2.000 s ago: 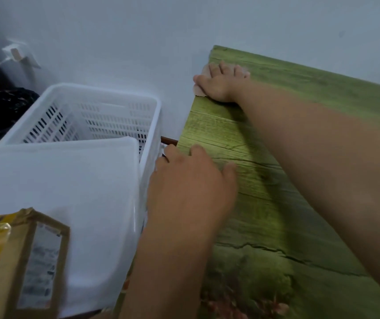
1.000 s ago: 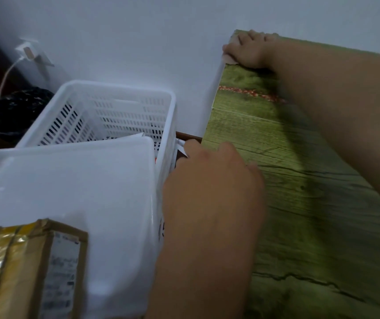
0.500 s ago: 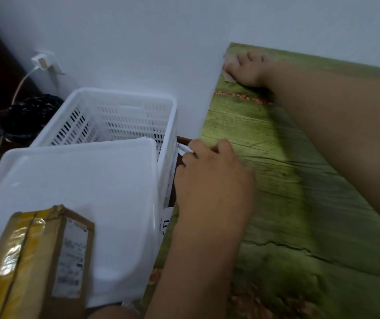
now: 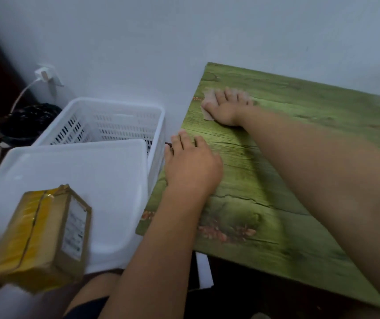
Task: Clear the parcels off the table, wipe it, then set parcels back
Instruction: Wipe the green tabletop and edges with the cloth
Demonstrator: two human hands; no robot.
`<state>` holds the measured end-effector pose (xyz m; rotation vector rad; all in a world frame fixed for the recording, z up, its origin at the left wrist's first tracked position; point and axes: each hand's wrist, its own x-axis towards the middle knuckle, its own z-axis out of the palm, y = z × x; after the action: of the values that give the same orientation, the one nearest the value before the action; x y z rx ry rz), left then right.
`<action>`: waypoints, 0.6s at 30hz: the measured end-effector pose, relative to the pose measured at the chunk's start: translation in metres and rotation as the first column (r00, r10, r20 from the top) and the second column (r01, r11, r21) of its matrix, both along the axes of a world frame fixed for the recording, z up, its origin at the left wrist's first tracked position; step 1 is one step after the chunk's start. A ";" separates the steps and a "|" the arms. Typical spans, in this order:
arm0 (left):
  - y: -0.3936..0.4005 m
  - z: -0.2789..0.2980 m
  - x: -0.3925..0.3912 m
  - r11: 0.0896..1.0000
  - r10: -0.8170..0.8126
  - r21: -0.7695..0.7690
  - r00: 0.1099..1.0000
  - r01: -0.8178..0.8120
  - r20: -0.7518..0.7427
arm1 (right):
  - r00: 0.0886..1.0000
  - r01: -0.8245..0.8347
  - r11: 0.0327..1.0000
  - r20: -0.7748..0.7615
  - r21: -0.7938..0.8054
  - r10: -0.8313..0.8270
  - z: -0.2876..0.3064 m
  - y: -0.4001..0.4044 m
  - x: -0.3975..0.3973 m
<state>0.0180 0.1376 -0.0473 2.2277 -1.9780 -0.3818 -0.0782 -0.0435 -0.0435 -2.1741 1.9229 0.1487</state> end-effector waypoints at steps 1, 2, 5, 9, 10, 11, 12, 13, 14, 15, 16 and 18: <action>0.004 0.000 -0.001 1.000 -0.017 -0.001 1.000 0.017 -0.004 | 1.000 -0.002 1.000 -0.004 0.000 0.002 0.001 0.011 -0.002; 0.007 0.000 0.000 0.999 -0.033 0.001 0.999 0.033 -0.005 | 1.000 -0.006 1.000 -0.007 0.003 0.006 0.001 0.019 -0.003; 0.012 -0.004 0.004 0.996 -0.089 0.006 0.996 0.089 0.003 | 1.000 0.003 1.000 -0.004 0.025 -0.003 0.001 0.042 -0.012; 0.014 -0.006 0.010 0.985 -0.172 0.000 0.985 0.172 0.027 | 1.000 0.004 0.999 0.025 0.038 -0.005 0.002 0.056 -0.023; 0.012 -0.005 0.010 0.982 -0.189 0.002 0.981 0.189 0.035 | 0.999 0.003 0.999 0.033 0.043 -0.004 0.002 0.057 -0.025; 0.009 -0.003 0.009 0.979 -0.204 0.005 0.978 0.204 0.051 | 0.999 0.000 0.999 0.039 0.047 -0.002 0.001 0.057 -0.027; 0.005 0.001 0.009 0.977 -0.211 0.003 0.975 0.211 0.068 | 0.999 -0.005 0.999 0.038 0.050 0.003 0.001 0.057 -0.028; -0.002 0.006 0.008 0.977 -0.213 -0.003 0.972 0.215 0.102 | 0.999 -0.006 0.999 0.038 0.048 0.004 0.001 0.056 -0.029; -0.009 0.013 0.006 0.978 -0.204 -0.015 0.968 0.208 0.148 | 0.999 -0.006 0.999 0.037 0.045 0.004 0.002 0.054 -0.030; -0.018 0.019 0.004 0.981 -0.179 -0.035 0.964 0.189 0.195 | 0.999 -0.005 0.999 0.035 0.043 0.004 0.003 0.052 -0.031; -0.026 0.023 0.002 0.983 -0.148 -0.073 0.962 0.168 0.231 | 0.999 -0.004 0.999 0.033 0.042 0.003 0.004 0.049 -0.033; -0.044 0.026 -0.004 0.978 -0.086 -0.163 0.961 0.132 0.261 | 1.000 -0.010 1.000 0.020 0.028 0.010 0.005 0.041 -0.037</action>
<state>0.0140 0.0932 -0.0209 2.1504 -2.1679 0.0743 -0.1153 -0.0030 -0.0383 -2.1593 1.8880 0.1545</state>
